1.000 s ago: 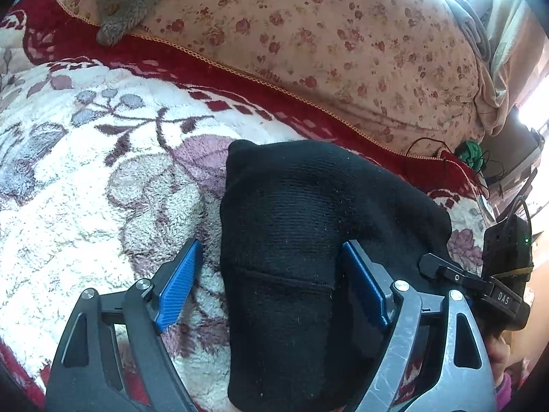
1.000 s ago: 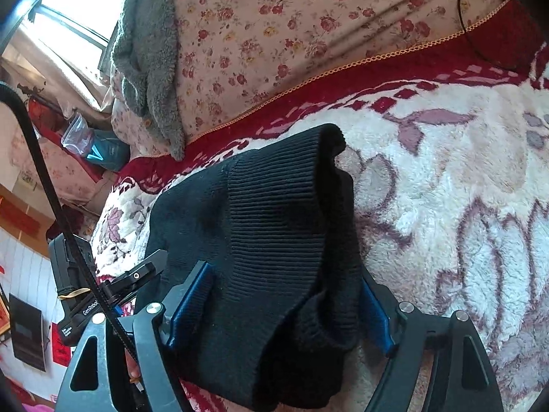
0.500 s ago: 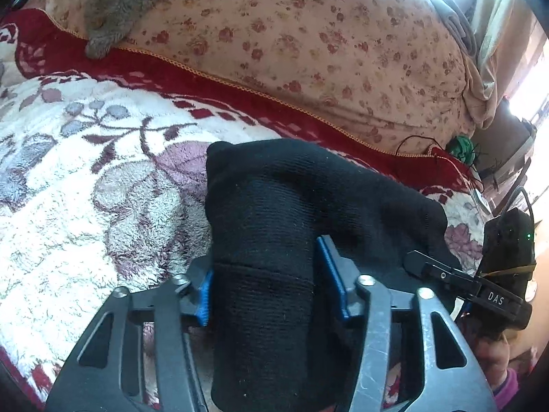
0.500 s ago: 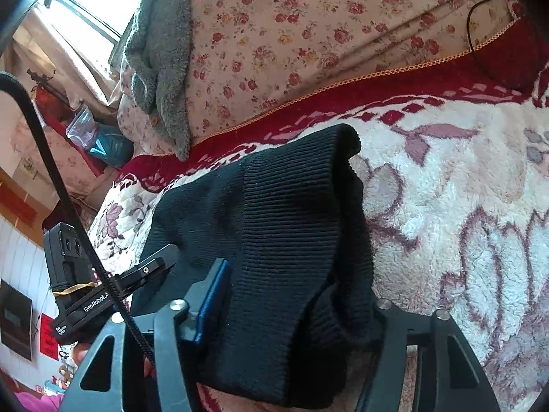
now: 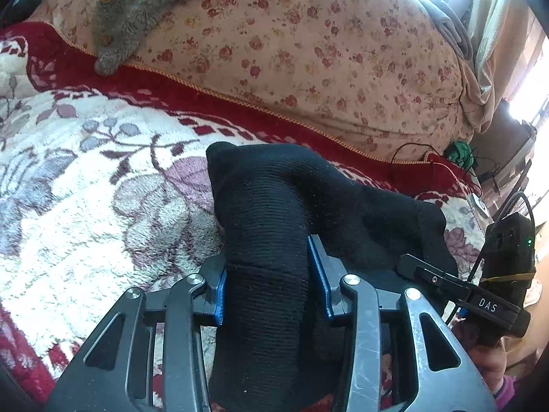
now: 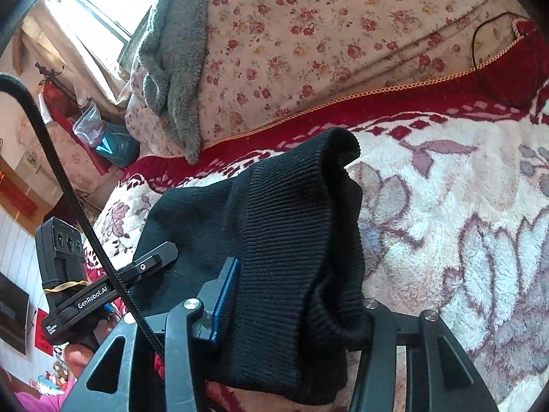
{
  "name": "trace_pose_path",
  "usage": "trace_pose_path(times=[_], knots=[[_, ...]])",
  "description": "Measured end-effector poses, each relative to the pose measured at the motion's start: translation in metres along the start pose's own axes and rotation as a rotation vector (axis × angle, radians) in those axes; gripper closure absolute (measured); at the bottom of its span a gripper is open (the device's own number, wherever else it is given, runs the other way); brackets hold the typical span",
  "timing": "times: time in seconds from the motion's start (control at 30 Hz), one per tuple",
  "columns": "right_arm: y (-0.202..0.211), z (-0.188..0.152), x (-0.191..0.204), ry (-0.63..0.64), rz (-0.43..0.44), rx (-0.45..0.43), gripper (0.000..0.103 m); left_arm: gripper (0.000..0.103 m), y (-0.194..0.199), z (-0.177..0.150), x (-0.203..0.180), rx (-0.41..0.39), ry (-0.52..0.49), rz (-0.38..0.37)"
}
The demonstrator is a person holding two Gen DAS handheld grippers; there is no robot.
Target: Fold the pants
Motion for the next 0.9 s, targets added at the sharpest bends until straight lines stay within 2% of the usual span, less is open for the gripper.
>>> trace_pose_path(times=[0.5,0.9], knots=[[0.011,0.009,0.037,0.057,0.008,-0.017,0.056,0.064,0.037,0.004,0.005,-0.067,0.010,0.008],[-0.002,0.019,0.066,0.097,0.035,-0.009,0.056,0.064,0.061,0.013,0.027,-0.110,0.041,0.032]])
Point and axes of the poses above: each gripper's, at about its wrist camera, not at the fingertips, and y roughly against the way its jaws point, x to its left, z to its top, the point moved 2 cm from there along -y, roughly the way its jaws point, and after that the axes turned 10 degrees about y, right-handed, at the moved point
